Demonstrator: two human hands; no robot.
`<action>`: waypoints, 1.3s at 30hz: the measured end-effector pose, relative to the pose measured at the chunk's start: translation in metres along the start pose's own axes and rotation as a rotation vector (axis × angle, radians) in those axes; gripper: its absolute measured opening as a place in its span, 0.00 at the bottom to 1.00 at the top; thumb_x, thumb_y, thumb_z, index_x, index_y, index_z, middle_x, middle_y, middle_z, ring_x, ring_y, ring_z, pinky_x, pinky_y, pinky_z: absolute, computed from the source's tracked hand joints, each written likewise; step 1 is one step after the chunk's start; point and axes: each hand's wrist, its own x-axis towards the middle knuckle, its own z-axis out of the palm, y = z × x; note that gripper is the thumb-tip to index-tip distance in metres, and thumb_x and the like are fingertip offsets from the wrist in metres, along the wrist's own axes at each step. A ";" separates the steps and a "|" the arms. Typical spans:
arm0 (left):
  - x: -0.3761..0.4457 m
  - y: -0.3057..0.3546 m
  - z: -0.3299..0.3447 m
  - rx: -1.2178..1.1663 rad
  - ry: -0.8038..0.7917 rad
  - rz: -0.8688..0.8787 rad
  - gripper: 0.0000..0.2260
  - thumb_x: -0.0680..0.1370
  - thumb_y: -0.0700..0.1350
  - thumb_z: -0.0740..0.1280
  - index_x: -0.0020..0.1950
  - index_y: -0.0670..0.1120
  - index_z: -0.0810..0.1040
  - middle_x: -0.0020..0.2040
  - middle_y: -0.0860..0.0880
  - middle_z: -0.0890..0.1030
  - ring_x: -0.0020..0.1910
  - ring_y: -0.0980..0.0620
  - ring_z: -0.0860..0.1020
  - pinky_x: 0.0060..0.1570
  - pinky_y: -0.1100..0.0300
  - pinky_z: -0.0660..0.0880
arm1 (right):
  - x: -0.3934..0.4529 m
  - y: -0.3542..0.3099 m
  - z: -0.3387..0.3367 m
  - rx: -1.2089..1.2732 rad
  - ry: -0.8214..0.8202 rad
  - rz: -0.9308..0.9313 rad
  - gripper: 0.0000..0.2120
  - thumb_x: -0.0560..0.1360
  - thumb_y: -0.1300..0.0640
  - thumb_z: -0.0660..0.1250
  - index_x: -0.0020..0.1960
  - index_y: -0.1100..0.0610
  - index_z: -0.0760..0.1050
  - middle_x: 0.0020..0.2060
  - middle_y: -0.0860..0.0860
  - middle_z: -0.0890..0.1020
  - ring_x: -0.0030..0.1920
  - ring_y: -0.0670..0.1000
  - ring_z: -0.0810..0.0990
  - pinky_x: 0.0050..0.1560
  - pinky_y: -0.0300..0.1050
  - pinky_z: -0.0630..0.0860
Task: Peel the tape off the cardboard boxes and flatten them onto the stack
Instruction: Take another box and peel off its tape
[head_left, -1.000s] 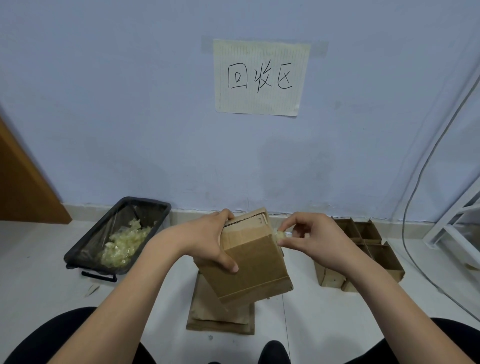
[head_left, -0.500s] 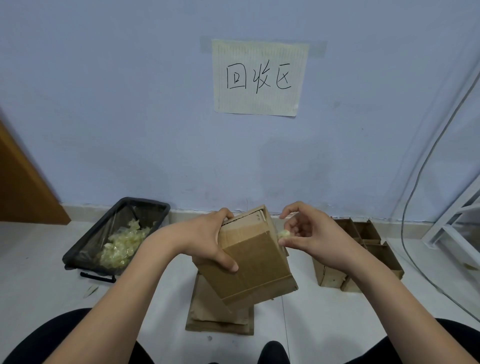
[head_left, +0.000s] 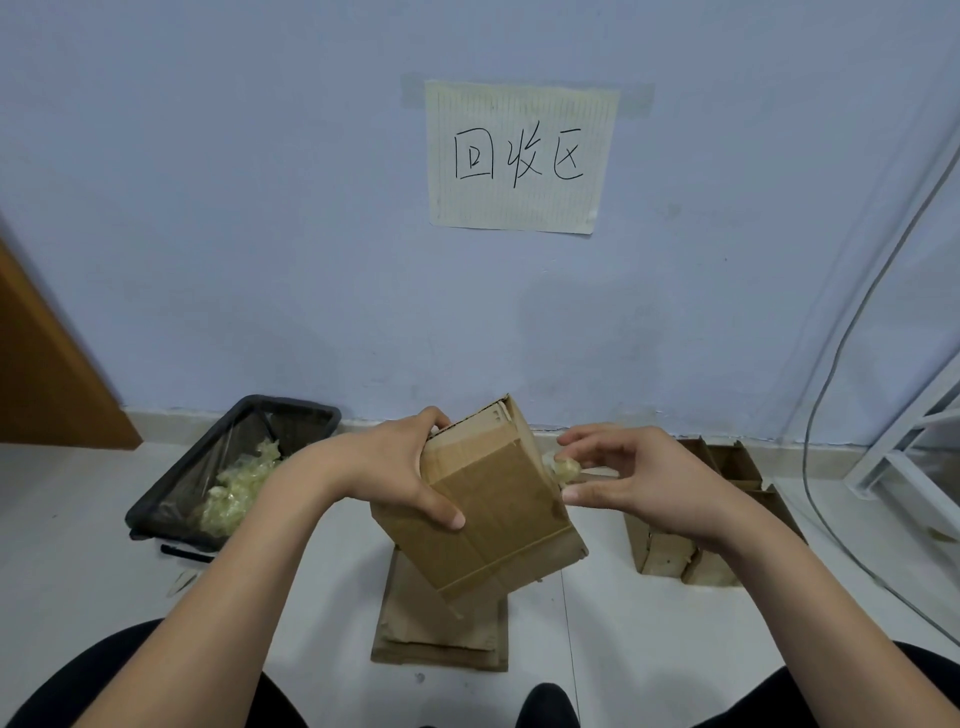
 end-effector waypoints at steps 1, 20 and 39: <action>0.000 0.000 0.000 0.007 -0.001 -0.001 0.41 0.64 0.60 0.82 0.69 0.58 0.63 0.60 0.58 0.76 0.58 0.56 0.78 0.59 0.54 0.79 | 0.000 0.000 0.001 -0.019 -0.009 0.000 0.11 0.70 0.56 0.78 0.52 0.52 0.85 0.60 0.40 0.79 0.56 0.37 0.81 0.63 0.39 0.74; 0.008 -0.024 -0.003 0.156 0.024 -0.167 0.44 0.60 0.64 0.82 0.68 0.53 0.65 0.60 0.53 0.76 0.57 0.51 0.78 0.59 0.50 0.78 | 0.007 0.014 -0.002 -0.138 0.175 -0.064 0.11 0.71 0.63 0.76 0.50 0.49 0.85 0.55 0.43 0.78 0.48 0.47 0.83 0.54 0.36 0.78; -0.050 -0.106 -0.084 -0.188 0.605 -0.468 0.50 0.63 0.58 0.83 0.77 0.47 0.62 0.67 0.45 0.73 0.64 0.43 0.75 0.59 0.48 0.76 | 0.089 -0.005 0.095 0.080 0.236 -0.015 0.04 0.71 0.58 0.77 0.43 0.53 0.83 0.40 0.54 0.81 0.38 0.46 0.78 0.38 0.36 0.72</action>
